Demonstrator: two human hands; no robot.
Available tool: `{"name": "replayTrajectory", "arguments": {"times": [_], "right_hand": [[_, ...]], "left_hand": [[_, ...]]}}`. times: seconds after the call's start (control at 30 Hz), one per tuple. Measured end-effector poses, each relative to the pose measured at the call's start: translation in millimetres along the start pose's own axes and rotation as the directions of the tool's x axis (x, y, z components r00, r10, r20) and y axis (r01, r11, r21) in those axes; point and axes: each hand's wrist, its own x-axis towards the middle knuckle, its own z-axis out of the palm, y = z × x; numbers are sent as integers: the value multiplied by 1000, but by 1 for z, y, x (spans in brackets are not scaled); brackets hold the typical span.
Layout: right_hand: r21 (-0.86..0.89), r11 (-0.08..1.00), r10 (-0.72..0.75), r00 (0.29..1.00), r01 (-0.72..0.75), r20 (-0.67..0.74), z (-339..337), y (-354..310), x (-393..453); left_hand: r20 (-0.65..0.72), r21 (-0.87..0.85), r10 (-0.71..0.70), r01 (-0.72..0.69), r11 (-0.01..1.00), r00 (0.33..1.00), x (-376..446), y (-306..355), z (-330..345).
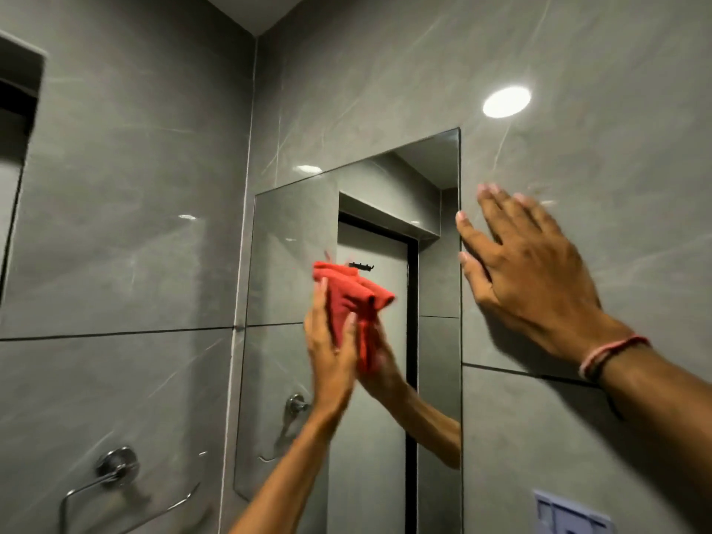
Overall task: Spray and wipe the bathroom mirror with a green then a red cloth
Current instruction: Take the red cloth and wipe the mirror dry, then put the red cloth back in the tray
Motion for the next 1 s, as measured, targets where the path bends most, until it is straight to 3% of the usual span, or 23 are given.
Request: {"name": "replayTrajectory", "arguments": {"times": [0.03,0.1,0.2,0.23,0.33,0.43,0.5,0.6,0.7,0.77,0.9,1.0], "right_hand": [[43,999,18,998,-21,59,-15,-21,-6],[340,929,76,976,-143,203,-45,-52,-25],[695,588,306,909,-414,283,-79,-54,-42],[746,496,367,886,-445,284,-94,-44,-48],[805,366,524,819,-466,236,-134,-21,-69],[854,242,590,768,-461,248,-172,3,-97],[878,201,626,746,-433,225,-191,8,-115],[880,181,666,714,-438,218,-216,16,-147],[839,167,668,685,-518,290,-235,25,-187],[803,82,657,638,-590,401,-245,30,-217],[663,-110,699,417,-740,581,-257,39,-287],[533,-226,725,225,-815,651,-257,42,-349]], "left_hand": [[58,-37,19,-17,999,998,-13,18,8],[183,-119,120,-99,988,976,-36,67,28],[298,-206,332,-279,938,895,-47,126,48],[323,-220,389,-332,917,863,-51,145,53],[372,-253,453,-381,889,810,-68,185,64],[435,-248,327,-238,939,839,-88,214,68],[516,-268,169,-30,963,840,-104,232,66],[654,-417,-26,389,821,756,-135,247,71],[718,-407,-125,558,723,685,-172,250,81],[736,-402,-157,612,681,658,-199,249,85],[774,-314,-257,704,637,578,-268,242,92],[768,-194,-348,714,672,537,-328,225,93]]}}
